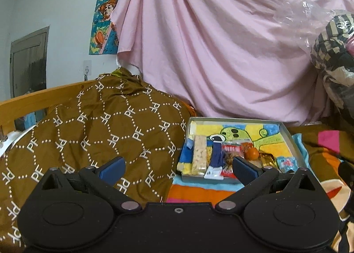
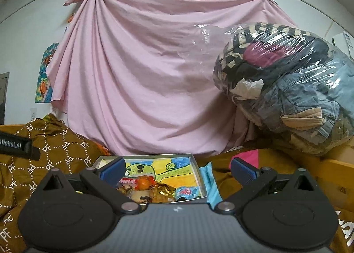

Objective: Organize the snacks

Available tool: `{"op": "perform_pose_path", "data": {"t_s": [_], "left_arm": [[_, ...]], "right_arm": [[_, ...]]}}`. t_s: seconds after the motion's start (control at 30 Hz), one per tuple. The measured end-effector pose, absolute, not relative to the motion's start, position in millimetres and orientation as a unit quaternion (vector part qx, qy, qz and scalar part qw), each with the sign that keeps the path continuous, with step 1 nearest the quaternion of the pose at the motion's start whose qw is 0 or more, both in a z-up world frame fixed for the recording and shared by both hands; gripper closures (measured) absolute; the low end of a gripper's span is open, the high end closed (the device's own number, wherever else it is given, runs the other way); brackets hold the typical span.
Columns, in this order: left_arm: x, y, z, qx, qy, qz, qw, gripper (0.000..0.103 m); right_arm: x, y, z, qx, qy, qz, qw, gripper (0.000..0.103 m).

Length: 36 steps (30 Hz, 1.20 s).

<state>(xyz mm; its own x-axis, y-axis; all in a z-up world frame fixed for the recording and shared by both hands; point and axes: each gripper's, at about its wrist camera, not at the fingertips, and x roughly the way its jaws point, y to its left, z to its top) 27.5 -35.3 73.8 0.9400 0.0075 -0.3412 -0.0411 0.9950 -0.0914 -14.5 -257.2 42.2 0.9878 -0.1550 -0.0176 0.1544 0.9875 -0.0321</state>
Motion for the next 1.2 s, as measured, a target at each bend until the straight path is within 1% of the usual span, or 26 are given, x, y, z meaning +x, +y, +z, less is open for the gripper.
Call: {"op": "perform_pose_path", "data": {"t_s": [0.17,0.43,0.57,0.83,1.2], "left_arm": [[16,-30,62,-0.047,0.176,0.011,0.983,0.001],[2,-21,49,-0.030,0.149,0.011,0.988,0.001],[1,-16,44,-0.023,0.153,0.006,0.988,0.001],[-5,-4,35,-0.046,0.164,0.011,0.985,0.001],[-19,-1,20,-0.037,0.178,0.019,0.983,0.001]], "right_arm": [[-15,-251,38,-0.027,0.022,-0.073,0.997,0.000],[-18,-240,31,-0.038,0.041,-0.062,0.996,0.000],[-23,-236,30,-0.036,0.042,-0.059,0.997,0.000],[-30,-226,25,-0.044,0.056,-0.048,0.996,0.000],[-35,-223,21,-0.026,0.078,-0.036,0.996,0.000]]}}
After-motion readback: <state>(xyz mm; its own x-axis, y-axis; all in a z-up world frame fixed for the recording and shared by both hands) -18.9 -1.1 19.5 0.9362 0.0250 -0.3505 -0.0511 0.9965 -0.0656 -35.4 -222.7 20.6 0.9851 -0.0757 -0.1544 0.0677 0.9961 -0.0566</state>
